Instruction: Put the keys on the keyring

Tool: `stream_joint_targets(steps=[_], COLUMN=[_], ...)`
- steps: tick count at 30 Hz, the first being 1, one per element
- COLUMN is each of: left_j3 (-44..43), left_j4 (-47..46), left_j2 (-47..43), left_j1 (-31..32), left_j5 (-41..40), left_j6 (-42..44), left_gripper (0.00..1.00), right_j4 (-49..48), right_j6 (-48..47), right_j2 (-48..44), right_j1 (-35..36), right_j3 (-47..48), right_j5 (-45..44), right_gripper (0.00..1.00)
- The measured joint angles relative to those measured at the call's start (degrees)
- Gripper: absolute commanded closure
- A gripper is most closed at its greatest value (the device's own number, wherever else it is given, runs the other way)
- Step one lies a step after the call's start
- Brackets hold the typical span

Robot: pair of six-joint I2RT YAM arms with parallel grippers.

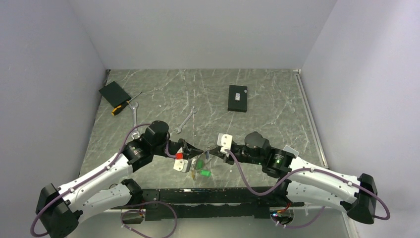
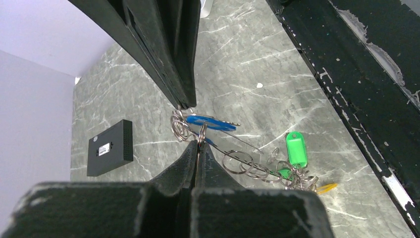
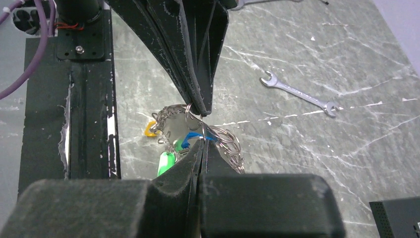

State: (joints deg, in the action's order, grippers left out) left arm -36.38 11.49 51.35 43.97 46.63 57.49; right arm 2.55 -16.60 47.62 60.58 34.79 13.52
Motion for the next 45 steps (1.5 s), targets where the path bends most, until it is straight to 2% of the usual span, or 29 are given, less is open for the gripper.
stream_joint_targets(steps=[25, 35, 45], left_j3=[-0.5, -2.8, -6.1], left_j4=[-0.6, 3.5, 6.3], left_j2=[2.1, 4.8, 9.3], left_j1=[0.0, 0.3, 5.8], left_j5=[0.9, -1.1, -8.8], left_j6=[-3.5, -3.1, -1.0], left_gripper=[1.00, 1.00, 1.00], right_j4=[0.1, -1.8, -3.6], right_j6=[-1.4, 0.0, 5.8], right_j2=[1.1, -2.7, -1.0], right_j1=[3.3, 3.3, 3.4], right_j3=[0.0, -0.8, -2.7], right_j5=[-3.2, -18.1, -31.5], right_gripper=[1.00, 1.00, 1.00])
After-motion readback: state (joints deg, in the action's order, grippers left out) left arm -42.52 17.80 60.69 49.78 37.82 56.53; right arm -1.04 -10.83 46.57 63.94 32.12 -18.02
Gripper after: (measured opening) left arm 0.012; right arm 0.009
